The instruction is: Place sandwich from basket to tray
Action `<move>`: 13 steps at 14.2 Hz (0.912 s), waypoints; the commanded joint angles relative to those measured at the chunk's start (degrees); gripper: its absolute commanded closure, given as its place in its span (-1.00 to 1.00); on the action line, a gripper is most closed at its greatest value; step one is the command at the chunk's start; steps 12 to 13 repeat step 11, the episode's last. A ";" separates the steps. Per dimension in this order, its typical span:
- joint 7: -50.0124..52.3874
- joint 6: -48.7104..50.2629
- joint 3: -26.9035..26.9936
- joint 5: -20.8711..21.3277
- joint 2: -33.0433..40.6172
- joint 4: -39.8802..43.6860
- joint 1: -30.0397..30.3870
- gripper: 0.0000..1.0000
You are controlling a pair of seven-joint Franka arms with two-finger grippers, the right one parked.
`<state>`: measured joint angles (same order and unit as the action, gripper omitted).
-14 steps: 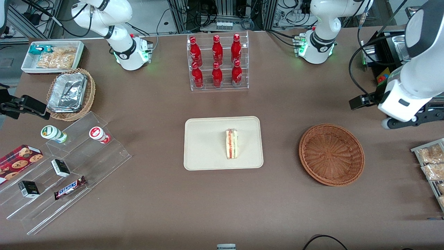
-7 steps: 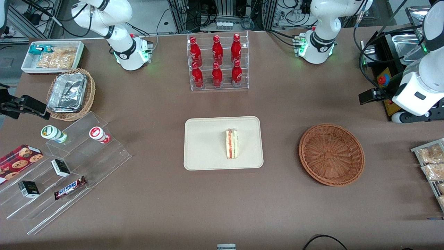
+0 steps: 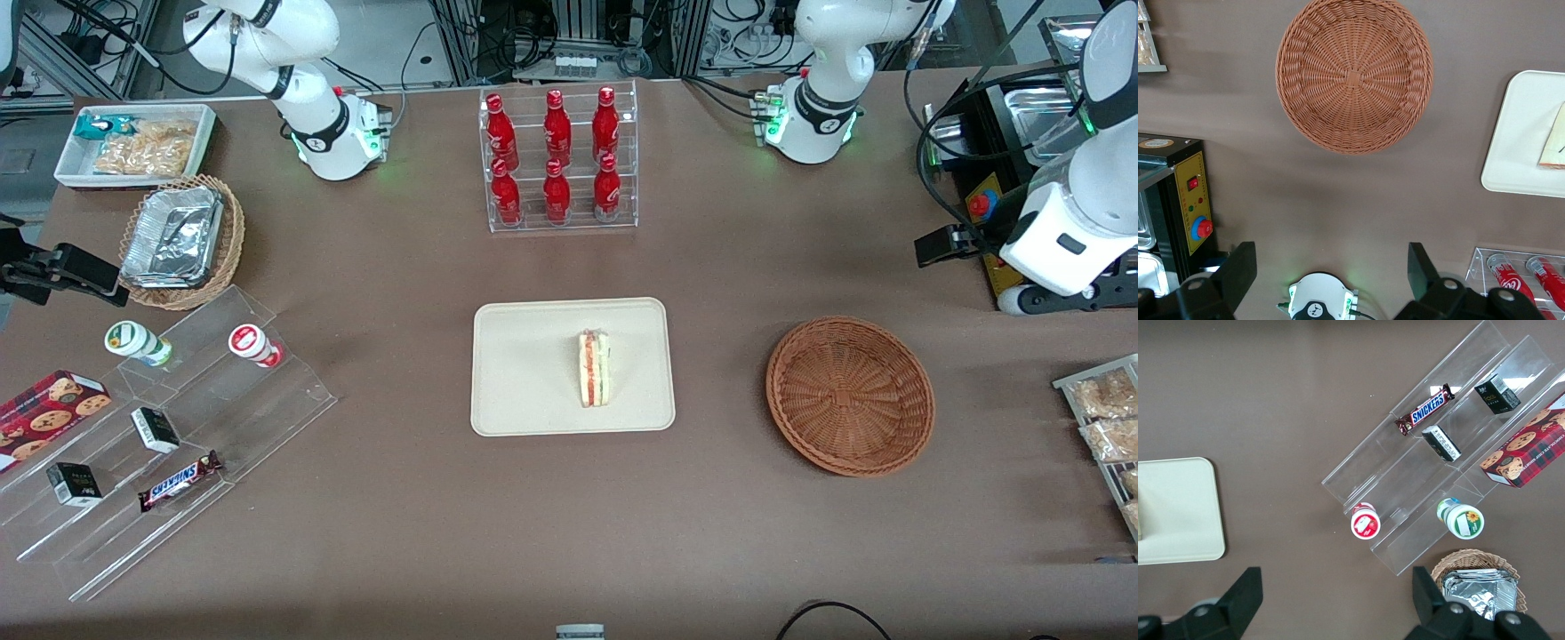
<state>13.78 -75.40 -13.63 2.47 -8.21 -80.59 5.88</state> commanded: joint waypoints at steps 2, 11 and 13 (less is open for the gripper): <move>-0.15 0.26 -0.17 -0.71 -0.06 0.79 0.18 -1.00; -0.15 0.08 -0.17 -0.71 -0.58 0.79 0.09 -1.00; -0.15 0.08 -0.17 -0.71 -0.58 0.79 0.09 -1.00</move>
